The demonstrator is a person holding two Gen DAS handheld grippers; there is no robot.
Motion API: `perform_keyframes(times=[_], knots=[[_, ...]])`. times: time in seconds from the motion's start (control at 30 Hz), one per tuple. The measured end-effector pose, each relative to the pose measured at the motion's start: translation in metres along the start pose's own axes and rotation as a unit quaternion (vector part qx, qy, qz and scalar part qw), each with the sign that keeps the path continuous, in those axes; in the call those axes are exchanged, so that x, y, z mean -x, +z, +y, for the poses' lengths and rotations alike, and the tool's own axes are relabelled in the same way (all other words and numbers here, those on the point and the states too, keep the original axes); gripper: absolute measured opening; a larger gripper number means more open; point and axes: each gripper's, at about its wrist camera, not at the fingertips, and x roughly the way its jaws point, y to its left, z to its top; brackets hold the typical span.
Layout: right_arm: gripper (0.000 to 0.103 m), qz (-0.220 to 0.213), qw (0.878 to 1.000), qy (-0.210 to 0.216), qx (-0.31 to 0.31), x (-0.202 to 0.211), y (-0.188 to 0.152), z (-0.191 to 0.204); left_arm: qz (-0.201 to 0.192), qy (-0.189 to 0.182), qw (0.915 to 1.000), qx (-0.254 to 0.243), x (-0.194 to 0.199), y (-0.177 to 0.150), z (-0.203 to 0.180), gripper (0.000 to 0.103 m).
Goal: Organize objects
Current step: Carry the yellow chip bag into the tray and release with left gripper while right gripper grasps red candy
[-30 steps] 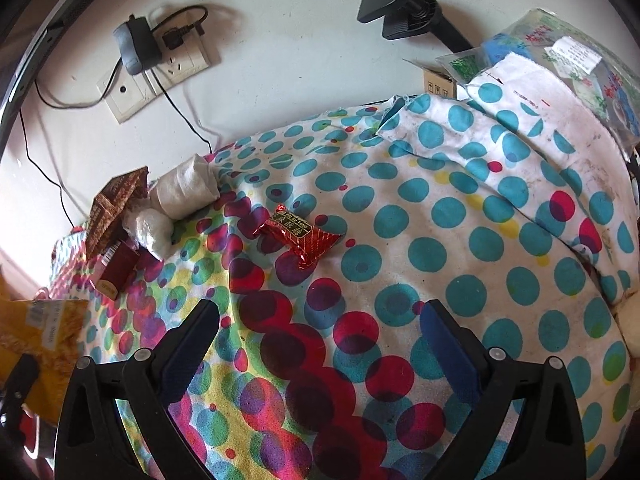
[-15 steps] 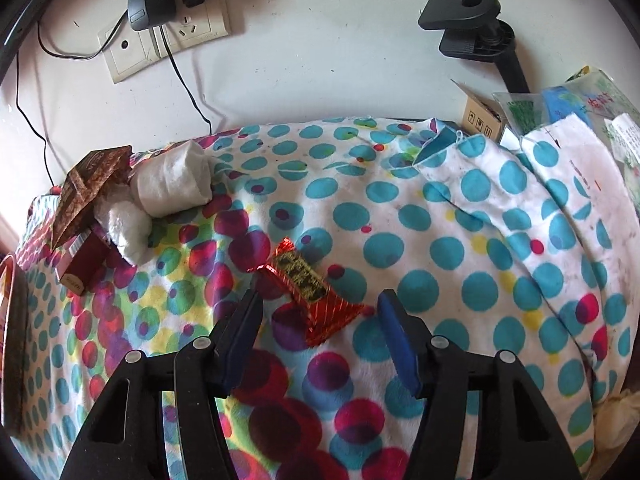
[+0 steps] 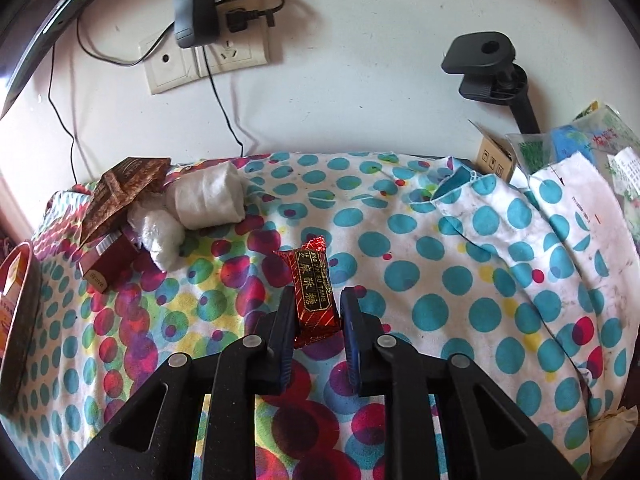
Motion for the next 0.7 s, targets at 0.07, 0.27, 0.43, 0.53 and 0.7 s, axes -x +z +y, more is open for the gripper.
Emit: perform_keyframes(times=[0.07,0.27,0.43,0.53,0.7], knots=[[0.020,-0.001,1.000,-0.003,0.003,0.000,0.000,0.001,0.002,0.012,0.9999,0.004,0.000,-0.001,0.010,0.035],[0.020,0.001,1.000,-0.005,0.000,-0.001,0.001,-0.001,0.008,0.044,0.9988,0.021,0.000,-0.002,0.040,0.035],[0.020,0.000,1.000,-0.004,0.002,0.000,0.001,-0.001,0.010,0.061,0.9975,0.035,0.003,-0.002,0.063,0.034],[0.020,0.004,1.000,-0.002,-0.001,-0.001,0.002,-0.003,0.010,0.067,0.9971,0.036,0.001,-0.004,0.073,0.034],[0.020,-0.001,1.000,0.002,-0.004,0.001,0.002,-0.004,0.016,0.079,0.9958,0.044,-0.009,0.001,0.084,0.032]])
